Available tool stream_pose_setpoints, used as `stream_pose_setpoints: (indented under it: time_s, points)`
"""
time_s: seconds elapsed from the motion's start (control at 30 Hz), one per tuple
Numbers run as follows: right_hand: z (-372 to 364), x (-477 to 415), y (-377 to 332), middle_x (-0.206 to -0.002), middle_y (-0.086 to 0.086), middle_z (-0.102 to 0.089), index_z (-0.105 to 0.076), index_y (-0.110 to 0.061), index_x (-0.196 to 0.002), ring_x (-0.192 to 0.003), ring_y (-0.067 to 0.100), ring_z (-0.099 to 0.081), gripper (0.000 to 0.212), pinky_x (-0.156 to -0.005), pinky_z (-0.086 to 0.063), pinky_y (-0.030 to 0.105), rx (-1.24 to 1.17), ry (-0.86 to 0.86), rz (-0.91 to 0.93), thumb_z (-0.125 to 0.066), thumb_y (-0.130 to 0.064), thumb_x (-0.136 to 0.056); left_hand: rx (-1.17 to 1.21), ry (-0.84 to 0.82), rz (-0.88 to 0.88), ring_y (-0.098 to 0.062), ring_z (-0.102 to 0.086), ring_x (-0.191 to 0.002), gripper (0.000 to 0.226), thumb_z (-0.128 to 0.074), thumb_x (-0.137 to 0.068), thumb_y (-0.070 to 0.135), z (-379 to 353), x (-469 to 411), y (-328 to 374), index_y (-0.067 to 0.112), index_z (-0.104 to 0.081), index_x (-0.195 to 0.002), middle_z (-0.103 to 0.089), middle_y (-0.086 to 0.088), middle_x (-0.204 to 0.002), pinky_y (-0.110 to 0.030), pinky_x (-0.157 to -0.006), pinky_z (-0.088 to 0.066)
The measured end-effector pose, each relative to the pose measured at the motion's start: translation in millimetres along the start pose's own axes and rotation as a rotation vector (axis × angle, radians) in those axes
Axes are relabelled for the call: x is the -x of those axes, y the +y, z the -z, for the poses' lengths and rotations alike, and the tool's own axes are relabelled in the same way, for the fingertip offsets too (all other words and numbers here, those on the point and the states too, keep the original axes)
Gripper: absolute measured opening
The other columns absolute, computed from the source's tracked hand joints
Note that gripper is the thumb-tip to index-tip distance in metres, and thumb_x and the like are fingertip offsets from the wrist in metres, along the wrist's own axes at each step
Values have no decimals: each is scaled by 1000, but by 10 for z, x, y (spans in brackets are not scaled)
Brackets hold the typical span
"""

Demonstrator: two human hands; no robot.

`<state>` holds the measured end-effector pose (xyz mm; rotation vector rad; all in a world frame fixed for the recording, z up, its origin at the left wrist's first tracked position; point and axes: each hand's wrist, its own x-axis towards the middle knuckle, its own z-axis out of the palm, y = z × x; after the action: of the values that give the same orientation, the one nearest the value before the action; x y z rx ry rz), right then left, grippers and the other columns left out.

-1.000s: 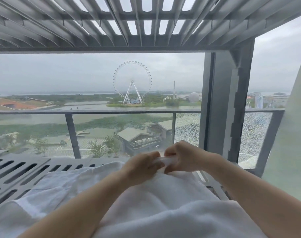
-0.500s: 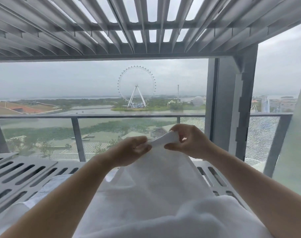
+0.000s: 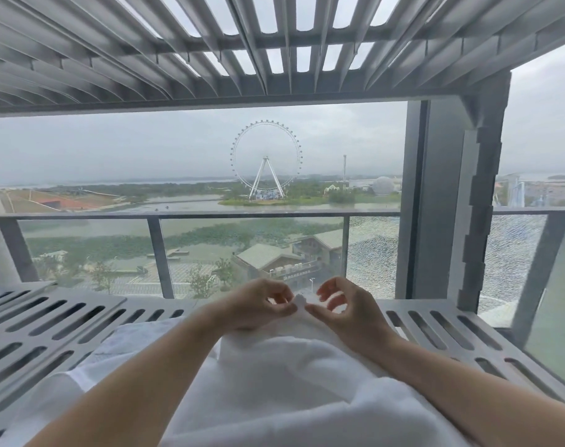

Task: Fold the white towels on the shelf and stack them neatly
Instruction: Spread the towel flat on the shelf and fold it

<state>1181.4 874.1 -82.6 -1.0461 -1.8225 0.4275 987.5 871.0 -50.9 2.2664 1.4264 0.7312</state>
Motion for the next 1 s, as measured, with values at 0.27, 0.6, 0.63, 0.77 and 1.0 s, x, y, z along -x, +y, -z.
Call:
stream_pose_setpoints:
  time_s: [0.27,0.6,0.63,0.77,1.0]
  points:
    - [-28,34,38,-76,18,-68,-66,-13,-76,-61,15,-52,19,-61,-42,32,-161,-150,-91,-66,-31,-82,639,-110,134,-21,-53,-73,15,-62,-87,16,-115,51,-5,5,-58,-95,-57,-13,-88,-24,-62,-43]
    - [-35,18,34,-68,-4,-61,-62,-12,-75,-62,6,-50,17,-62,-39,21,-97,-176,-176,-57,-23,-89,702,-100,130,-15,-56,-70,35,-68,-70,46,-124,57,-32,15,-64,-86,-63,-4,-81,-20,-63,-46]
    - [-35,19,34,-68,-3,-61,-62,-11,-76,-62,8,-50,18,-63,-40,23,-120,-165,-180,-58,-22,-88,719,-95,125,-14,-57,-69,30,-69,-70,43,-123,50,-38,17,-65,-83,-65,-3,-80,-20,-62,-47]
    - [-23,27,44,-69,7,-61,-61,-7,-76,-62,13,-51,17,-64,-43,33,-202,-130,-159,-61,-20,-87,774,-111,96,-20,-66,-82,22,-73,-74,27,-131,18,-92,22,-71,-95,-72,-9,-97,-25,-74,-55]
    - [15,6,-3,-96,-9,-58,-60,-25,-108,-81,5,-55,26,-67,-38,7,29,42,138,-65,-32,-83,716,-52,-3,-26,-59,-89,30,-73,-76,24,-147,3,-36,7,-70,-101,-66,-16,-98,-34,-83,-46]
